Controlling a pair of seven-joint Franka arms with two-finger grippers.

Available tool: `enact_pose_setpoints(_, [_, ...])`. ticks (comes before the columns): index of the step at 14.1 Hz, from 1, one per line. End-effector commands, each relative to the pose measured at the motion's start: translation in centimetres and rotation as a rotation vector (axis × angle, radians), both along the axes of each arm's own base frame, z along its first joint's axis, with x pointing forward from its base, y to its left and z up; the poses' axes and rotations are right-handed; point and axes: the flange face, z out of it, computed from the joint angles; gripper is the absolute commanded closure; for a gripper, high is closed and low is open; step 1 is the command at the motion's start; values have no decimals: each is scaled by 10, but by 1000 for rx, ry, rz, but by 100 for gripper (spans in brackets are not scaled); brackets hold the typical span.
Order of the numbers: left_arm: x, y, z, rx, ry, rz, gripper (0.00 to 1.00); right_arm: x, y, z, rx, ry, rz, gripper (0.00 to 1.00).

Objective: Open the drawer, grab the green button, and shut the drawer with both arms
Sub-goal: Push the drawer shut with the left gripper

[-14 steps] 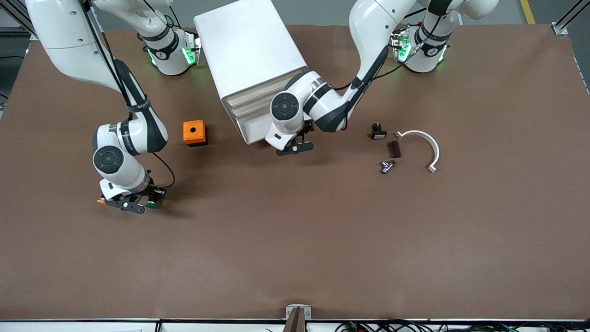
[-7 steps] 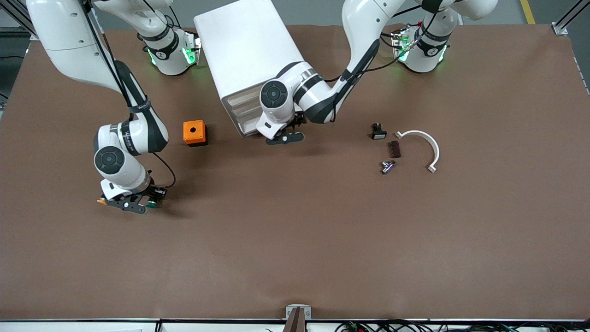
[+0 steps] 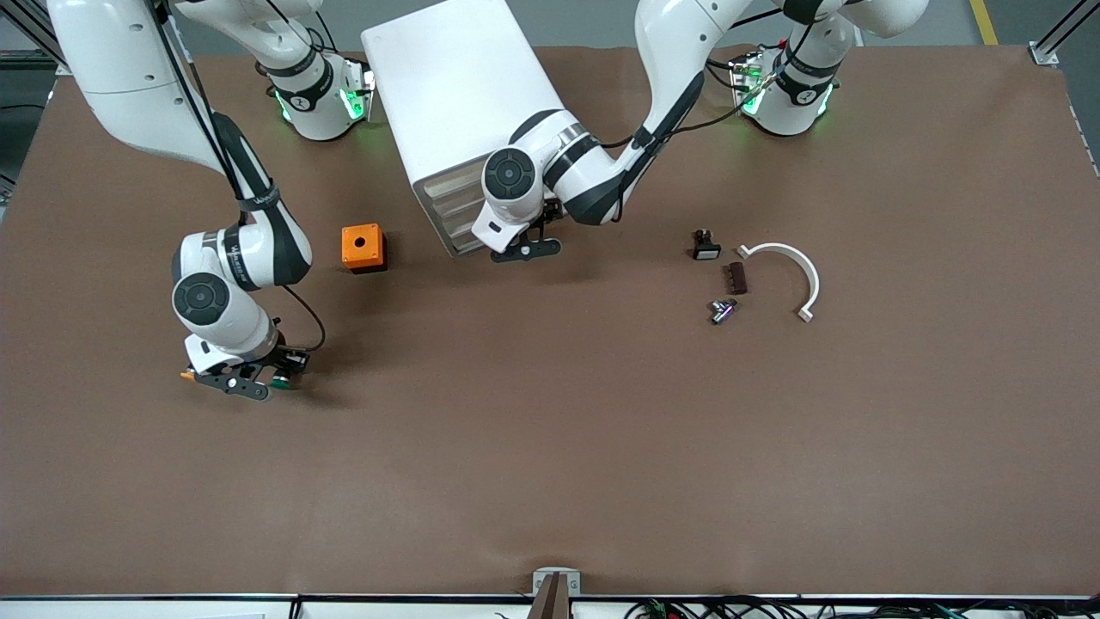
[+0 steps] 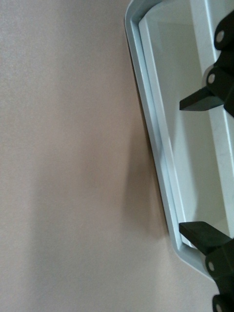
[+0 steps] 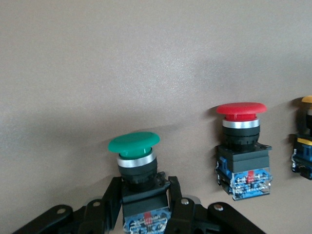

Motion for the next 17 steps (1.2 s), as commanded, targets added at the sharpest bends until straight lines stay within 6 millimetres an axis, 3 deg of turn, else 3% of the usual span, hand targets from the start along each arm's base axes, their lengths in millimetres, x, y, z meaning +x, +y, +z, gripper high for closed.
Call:
enact_pose_setpoints(1, [-4,-4,4,-22,38,32,0,2,-3,2,-12,-12,-6,100])
enact_pose_setpoints(5, [1,2,-2,-20,53,53,0,2,-5,2,-12,-13,-10,100])
enact_pose_setpoints(10, [68,44,13,-34,21,156,0,3,-12,2,-11,-13,-21,100])
enact_pose_setpoints(14, [141,105,60,-79,-35,289,0,3,-11,-7,-8,-17,-17,100])
enact_pose_setpoints(17, [190,163,88,-101,-69,394,0,4,-11,-7,-8,-18,-17,100])
